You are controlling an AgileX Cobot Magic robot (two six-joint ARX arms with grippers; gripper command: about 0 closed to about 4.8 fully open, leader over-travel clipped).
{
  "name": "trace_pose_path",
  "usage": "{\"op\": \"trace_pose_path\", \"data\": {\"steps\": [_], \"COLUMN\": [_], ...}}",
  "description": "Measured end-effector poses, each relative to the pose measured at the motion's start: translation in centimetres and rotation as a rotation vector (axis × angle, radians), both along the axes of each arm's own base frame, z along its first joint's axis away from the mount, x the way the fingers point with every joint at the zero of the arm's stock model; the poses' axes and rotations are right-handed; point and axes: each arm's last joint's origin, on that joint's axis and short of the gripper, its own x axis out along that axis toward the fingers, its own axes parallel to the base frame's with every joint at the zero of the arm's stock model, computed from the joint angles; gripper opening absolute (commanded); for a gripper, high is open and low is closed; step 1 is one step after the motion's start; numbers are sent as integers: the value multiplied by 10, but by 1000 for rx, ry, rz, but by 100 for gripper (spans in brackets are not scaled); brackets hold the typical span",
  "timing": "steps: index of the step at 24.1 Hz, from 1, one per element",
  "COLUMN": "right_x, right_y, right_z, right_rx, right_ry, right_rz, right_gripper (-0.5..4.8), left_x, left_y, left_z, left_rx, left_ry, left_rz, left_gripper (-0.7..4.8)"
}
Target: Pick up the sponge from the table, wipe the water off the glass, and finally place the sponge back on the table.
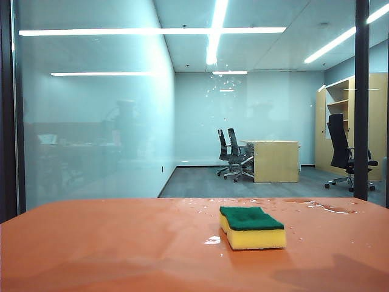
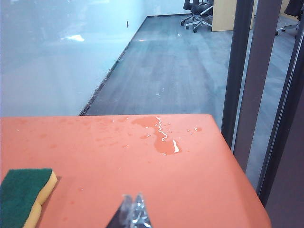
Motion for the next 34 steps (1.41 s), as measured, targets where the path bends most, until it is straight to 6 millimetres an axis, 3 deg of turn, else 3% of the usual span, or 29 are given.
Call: {"op": "trace_pose_path", "data": {"steps": [14,23,34], "right_x": [0,0,-9], "right_y": [0,2,3], "right_z": [0,1,35], "right_rx": [4,135,205], "right_ry": [2,17,-49], "right_rz": [3,60,81], "right_gripper": [-9,-9,-9], "left_x": [0,-1,-2], "left_y": [0,-3,-7], "left_z": [0,-1,-3], "left_rx": [0,-40,-91], "left_ry": [0,18,56], "left_rz": [0,-107,-257], "left_gripper": [-5,-5,-5]}}
